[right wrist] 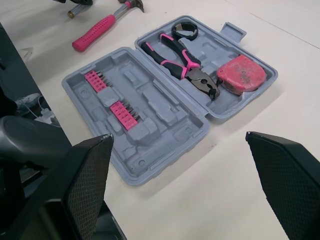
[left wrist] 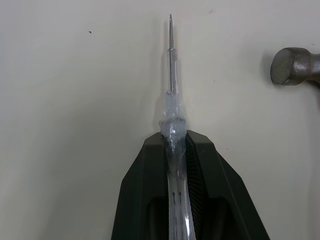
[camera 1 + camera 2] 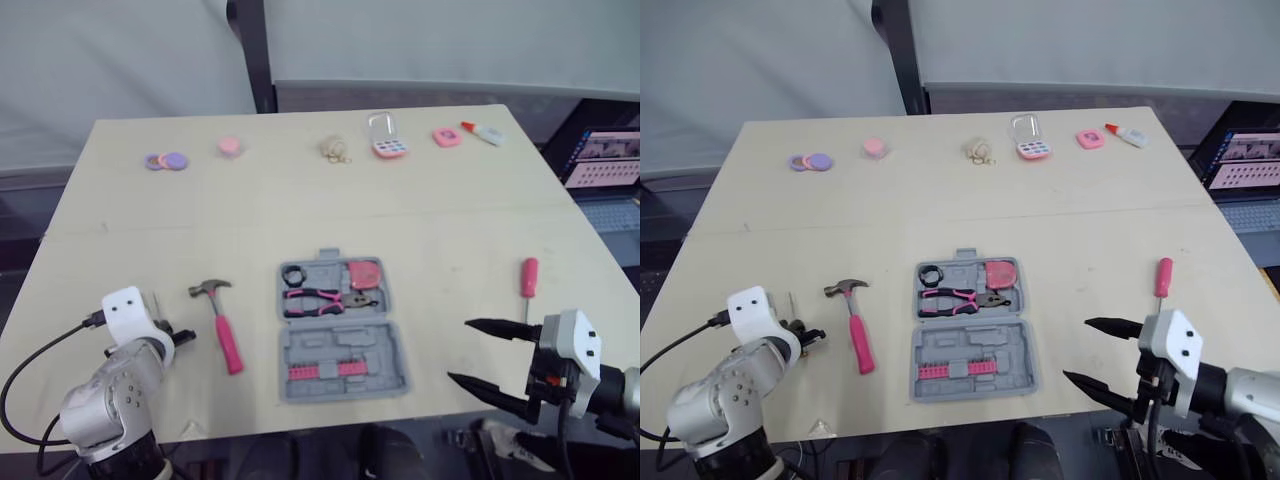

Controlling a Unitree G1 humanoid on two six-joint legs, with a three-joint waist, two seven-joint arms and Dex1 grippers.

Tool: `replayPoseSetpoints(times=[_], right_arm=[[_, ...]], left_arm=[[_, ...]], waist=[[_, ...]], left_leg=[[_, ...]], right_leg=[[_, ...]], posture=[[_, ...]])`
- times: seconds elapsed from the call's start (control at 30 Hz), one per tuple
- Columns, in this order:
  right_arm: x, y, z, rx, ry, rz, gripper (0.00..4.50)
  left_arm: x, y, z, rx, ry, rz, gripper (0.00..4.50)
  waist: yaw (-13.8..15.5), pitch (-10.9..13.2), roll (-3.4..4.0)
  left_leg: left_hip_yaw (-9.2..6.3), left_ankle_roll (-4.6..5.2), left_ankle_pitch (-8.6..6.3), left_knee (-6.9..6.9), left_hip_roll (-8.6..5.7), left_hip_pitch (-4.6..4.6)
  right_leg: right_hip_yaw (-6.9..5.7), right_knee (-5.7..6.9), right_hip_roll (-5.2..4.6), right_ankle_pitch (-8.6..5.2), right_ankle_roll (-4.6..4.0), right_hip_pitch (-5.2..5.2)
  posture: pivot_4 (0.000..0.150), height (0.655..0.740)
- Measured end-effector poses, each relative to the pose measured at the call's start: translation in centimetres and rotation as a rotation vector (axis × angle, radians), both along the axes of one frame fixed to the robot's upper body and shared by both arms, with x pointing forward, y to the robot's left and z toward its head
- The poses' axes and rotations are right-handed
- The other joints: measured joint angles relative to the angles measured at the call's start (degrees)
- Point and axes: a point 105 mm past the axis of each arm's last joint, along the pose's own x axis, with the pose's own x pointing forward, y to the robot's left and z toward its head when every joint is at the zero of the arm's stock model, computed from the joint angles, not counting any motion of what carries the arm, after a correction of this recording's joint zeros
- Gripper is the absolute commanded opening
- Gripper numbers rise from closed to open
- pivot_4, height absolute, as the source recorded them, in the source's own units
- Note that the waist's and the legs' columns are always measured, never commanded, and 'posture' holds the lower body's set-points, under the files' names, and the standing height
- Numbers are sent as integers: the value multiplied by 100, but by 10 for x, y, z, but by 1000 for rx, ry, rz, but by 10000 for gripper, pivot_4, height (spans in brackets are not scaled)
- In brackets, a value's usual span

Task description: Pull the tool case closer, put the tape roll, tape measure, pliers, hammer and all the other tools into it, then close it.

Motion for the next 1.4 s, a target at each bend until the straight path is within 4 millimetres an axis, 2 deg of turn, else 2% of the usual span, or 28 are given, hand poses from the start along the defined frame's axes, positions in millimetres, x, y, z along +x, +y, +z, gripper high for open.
replayPoseSetpoints(times=[0.23, 0.4, 0.47, 0.53, 0.63, 0.77, 0.9, 1.0, 1.13, 1.4], right_arm=[[1, 0, 0, -3, -4, -2, 45000], [2, 0, 0, -2, -6, -2, 45000], [3, -1, 0, -1, -8, 0, 45000], [5, -3, 0, -1, -11, -5, 45000], [9, -5, 0, -6, -17, -9, 45000], [10, -3, -2, -6, -20, 2, 45000], [5, -6, -9, -11, 10, -17, 45000], [2, -4, -10, -14, 17, -20, 45000], [1, -6, -11, -22, 16, -39, 45000], [-5, -6, -14, -36, 14, -51, 45000]], left_arm=[[-3, 7, 5, 39, 6, -27, 25], [-8, 39, 50, 259, -44, -181, 25], [-5, 40, 69, 321, -75, -301, 25], [1, 30, 86, 371, -95, -472, 25], [12, -5, 100, 430, -103, -778, 25], [15, -52, 99, 441, -87, -1133, 25], [7, -84, 92, 389, -53, -1385, 25], [0, -98, 91, 363, -19, -1535, 25], [-1, -111, 93, 418, 7, -1675, 25], [-10, -142, 77, 387, 99, -1843, 25]], waist=[[-2, 1, -1], [-62, 2, -1], [-68, 3, 2], [-53, 3, 2], [-41, 10, 14], [-92, 20, 30], [-139, 26, 41], [-151, 27, 41], [-130, 29, 43], [-127, 31, 40]], left_leg=[[-1, -4, 1, -1, 5, -2], [-1, -14, 1, -11, 14, 2], [-3, -14, 1, -11, 13, 2], [-6, -15, 1, -10, 11, 1], [-4, -15, 1, -11, 12, 1], [-2, -15, 1, -20, 12, 0], [2, -15, 1, -22, 13, -5], [16, -14, 1, -20, 15, -3], [48, -14, 1, -18, 15, -4], [53, -11, 3, -12, 15, -13]], right_leg=[[-1, 0, 7, 0, 0, -3], [2, -1, 15, -5, -9, -8], [2, -3, 13, -5, -10, -7], [1, -3, 9, -6, -11, -5], [3, -4, 3, -6, -11, -6], [0, -5, 11, -6, -12, -10], [-3, -5, 15, -6, -12, -13], [0, -3, 18, -6, -11, -14], [1, -2, 19, -6, -11, -13], [-2, -3, 23, -5, -8, -14]], posture=[[1500, 7400], [1500, 7400], [1500, 7400], [1500, 7400], [1500, 7400], [1500, 7400], [1500, 7400], [1500, 7400], [1500, 7400], [1500, 7400]])
